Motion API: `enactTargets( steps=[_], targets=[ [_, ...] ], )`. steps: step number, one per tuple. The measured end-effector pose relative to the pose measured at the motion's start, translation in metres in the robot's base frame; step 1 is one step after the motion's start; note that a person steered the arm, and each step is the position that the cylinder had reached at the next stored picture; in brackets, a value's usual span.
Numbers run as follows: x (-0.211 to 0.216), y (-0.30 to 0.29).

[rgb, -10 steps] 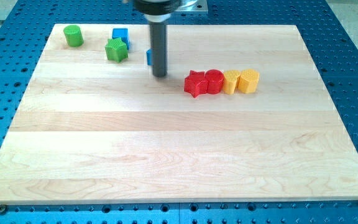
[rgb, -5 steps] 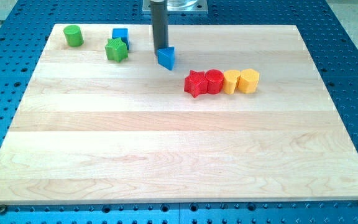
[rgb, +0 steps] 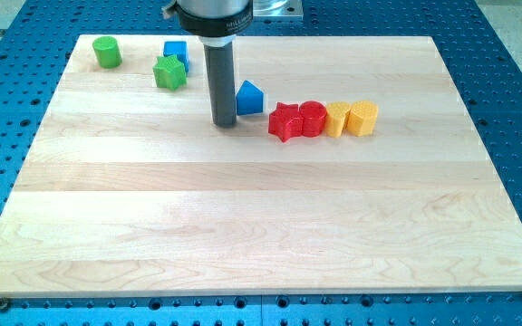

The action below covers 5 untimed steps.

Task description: Place the blue triangle diagonally bottom right to the blue cube

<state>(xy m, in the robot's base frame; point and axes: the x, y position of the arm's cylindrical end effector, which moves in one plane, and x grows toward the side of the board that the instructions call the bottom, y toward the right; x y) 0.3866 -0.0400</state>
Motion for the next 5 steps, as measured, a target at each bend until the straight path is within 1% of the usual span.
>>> enactTargets(
  steps=[1, 2, 3, 5],
  targets=[
    [-0.018, 0.049],
    [-0.041, 0.083],
    [-0.060, 0.088],
    [-0.051, 0.083]
  ],
)
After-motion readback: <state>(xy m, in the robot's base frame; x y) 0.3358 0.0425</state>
